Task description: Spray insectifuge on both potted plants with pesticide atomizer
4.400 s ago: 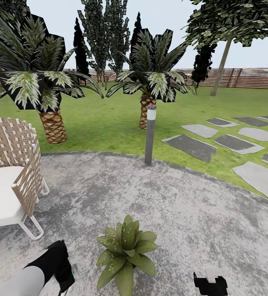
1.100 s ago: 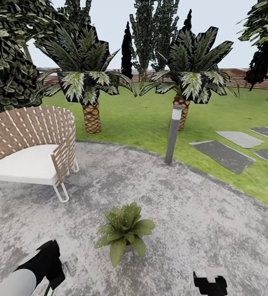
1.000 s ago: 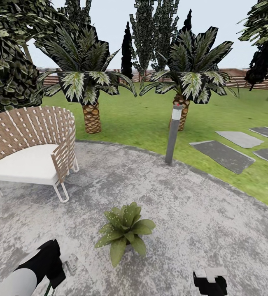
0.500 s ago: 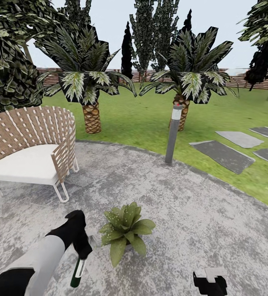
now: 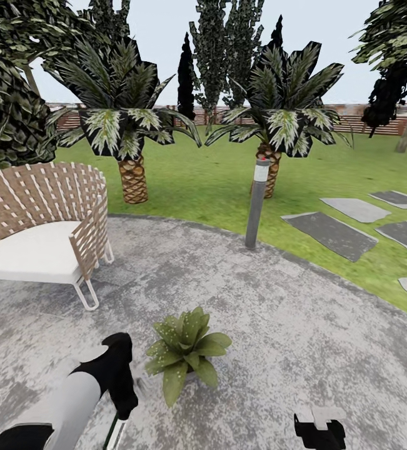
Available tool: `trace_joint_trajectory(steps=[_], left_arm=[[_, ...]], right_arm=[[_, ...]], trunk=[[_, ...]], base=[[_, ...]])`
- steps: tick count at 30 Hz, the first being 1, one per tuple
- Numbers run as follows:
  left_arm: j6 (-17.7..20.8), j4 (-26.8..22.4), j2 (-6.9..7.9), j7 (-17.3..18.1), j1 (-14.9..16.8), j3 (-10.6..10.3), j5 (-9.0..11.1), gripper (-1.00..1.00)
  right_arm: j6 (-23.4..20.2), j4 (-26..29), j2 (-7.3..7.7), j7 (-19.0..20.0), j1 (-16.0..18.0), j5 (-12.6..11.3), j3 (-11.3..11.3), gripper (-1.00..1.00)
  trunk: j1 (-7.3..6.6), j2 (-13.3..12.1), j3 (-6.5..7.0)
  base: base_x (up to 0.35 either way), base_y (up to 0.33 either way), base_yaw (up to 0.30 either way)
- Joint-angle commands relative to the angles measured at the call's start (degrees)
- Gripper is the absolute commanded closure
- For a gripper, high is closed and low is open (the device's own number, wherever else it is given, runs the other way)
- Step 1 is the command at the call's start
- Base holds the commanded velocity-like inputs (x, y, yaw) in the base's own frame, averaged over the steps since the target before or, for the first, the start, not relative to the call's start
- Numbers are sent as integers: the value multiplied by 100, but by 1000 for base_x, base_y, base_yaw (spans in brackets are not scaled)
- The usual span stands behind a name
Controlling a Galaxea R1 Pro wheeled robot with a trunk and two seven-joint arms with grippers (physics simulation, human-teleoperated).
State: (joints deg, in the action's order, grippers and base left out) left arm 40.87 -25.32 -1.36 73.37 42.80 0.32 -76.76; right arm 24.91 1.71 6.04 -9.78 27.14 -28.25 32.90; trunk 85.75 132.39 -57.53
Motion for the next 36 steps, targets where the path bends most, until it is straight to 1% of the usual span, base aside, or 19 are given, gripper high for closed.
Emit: trace_joint_trajectory(steps=[1,2,4,6,8,9,11,13,17,20,22,25,27,29,31,33,34,35,36], left_arm=[[55,-128,-232,38,13,-11,-65,100],[52,-185,-290,38,11,-20,-70,100],[43,-221,-299,39,1,-22,-74,100],[33,-203,-162,43,-18,-22,-75,100],[25,-178,50,45,-72,-23,-69,100],[20,-195,200,43,-161,-20,-60,100],[18,-229,266,43,-243,-22,-49,100],[17,-237,202,39,-263,-12,-55,100],[27,-248,-221,33,-271,-129,-72,100],[30,-246,-297,29,-272,-225,-75,100],[26,-217,-245,28,-280,-239,-75,100],[19,-231,79,-61,-425,-233,-49,100],[18,-241,248,-157,-469,-206,-16,100],[29,-272,308,-190,-479,-175,-3,100],[46,-407,242,-153,-440,-163,4,100],[56,-538,36,-134,-402,-185,2,100],[62,-592,-148,-66,-357,-198,-20,100],[62,-612,-255,143,-193,-209,-56,100],[61,-618,-276,404,-17,-217,-72,100]], right_arm=[[5,5,2,-24,0,-38,50,-100],[5,5,2,-24,1,-39,50,-100],[5,5,2,-24,2,-40,50,-100],[5,5,2,-24,2,-40,50,-100],[5,5,2,-24,1,-39,50,-100],[5,5,2,-24,2,-37,50,-100],[5,5,2,-24,2,-33,50,-100],[5,5,2,-24,-1,-32,50,-100],[5,5,2,-24,1,-32,50,-100],[5,5,2,-24,2,-32,50,-100],[5,5,2,-24,2,-32,50,-100],[5,5,2,-24,-1,-32,50,-100],[5,5,2,-24,1,-26,50,-100],[5,5,2,-24,1,-24,50,-100],[5,5,2,-24,1,-23,50,-100],[5,5,2,-24,0,-24,50,-100],[5,5,2,-24,1,-24,50,-100],[5,3,2,-24,2,-23,50,-100],[5,3,2,-24,2,-23,50,-100]], trunk=[[-1,2,-5],[-1,2,-5],[-1,2,-5],[-1,2,-5],[-1,2,-5],[-1,2,-5],[-1,2,-5],[-1,2,-5],[-1,2,-5],[-1,2,-5],[-1,2,-5],[-1,2,-5],[-1,2,-5],[-1,2,-5],[-1,2,-5],[-1,2,-5],[-1,2,-5],[-1,2,-5],[-1,2,-5]], base=[[0,0,0],[0,0,0],[0,0,0],[0,0,0],[0,0,0],[0,0,0],[0,0,0],[0,0,0],[0,0,0],[0,0,0],[0,0,0],[0,0,0],[0,0,0],[0,0,0],[0,0,0],[0,0,0],[0,0,0],[0,0,0],[0,0,0]])
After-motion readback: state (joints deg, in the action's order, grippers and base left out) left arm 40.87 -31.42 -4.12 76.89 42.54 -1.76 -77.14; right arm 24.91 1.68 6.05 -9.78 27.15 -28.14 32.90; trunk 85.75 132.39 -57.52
